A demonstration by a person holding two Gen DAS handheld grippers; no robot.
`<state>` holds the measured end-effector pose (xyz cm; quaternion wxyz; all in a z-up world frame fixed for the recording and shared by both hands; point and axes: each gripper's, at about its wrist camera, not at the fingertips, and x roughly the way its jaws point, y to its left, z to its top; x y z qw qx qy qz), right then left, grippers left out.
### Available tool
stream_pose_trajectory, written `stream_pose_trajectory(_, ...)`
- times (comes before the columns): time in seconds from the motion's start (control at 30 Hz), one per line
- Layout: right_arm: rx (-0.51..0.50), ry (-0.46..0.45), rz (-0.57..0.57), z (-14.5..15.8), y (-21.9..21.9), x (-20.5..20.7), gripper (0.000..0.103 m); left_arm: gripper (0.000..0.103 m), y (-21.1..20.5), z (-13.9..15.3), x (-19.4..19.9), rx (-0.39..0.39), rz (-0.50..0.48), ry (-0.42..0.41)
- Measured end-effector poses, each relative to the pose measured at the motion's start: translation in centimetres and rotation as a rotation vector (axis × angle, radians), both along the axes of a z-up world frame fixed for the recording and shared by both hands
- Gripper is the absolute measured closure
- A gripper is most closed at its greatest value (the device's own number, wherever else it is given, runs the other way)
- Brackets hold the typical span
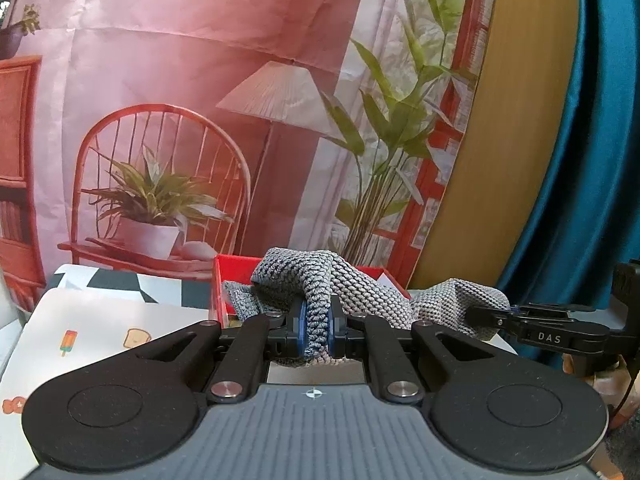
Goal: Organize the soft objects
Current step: 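Lift the grey knit cloth with the left gripper and carry it over the red box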
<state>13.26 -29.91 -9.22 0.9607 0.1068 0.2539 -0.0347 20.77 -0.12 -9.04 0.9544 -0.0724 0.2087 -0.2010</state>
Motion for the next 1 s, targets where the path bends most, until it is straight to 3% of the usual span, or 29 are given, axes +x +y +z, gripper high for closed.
stream_pose_trajectory(0.57,-0.059,0.055,-0.01,-1.6,-3.8,6.5,0.091,0.092,-1.9,-0.4,8.5,0.051,-0.001,0.088)
stream_pose_trajectory(1.0,-0.02,0.249,-0.037,-7.7,-5.5,12.6,0.091,0.092,-3.7,-5.0,16.5,0.132,-0.02,0.298)
